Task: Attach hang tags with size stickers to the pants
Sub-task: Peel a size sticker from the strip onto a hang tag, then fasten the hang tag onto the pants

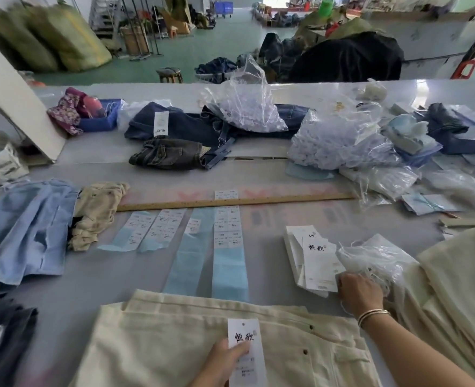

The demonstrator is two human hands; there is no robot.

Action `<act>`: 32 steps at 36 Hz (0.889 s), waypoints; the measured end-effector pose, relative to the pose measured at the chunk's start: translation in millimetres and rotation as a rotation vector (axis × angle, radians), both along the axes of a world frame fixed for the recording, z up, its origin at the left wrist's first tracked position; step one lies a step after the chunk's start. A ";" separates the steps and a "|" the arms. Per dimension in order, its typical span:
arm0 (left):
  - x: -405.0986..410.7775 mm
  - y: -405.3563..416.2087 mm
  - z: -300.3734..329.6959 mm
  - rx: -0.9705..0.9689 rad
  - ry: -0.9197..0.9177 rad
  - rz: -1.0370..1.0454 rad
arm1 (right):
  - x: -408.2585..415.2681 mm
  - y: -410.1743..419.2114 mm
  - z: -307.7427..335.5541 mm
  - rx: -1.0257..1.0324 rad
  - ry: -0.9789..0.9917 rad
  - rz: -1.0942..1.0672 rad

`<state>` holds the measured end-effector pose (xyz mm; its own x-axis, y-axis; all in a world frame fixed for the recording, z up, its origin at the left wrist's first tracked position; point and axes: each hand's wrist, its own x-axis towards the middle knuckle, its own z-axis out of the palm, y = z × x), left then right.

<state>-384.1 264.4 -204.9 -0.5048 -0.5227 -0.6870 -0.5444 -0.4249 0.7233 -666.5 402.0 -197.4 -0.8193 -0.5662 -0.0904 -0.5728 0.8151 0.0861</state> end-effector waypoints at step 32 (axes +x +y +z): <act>15.8 7.9 67.8 0.434 0.572 0.231 | 204.2 -23.9 113.7 -0.987 -1.238 -0.014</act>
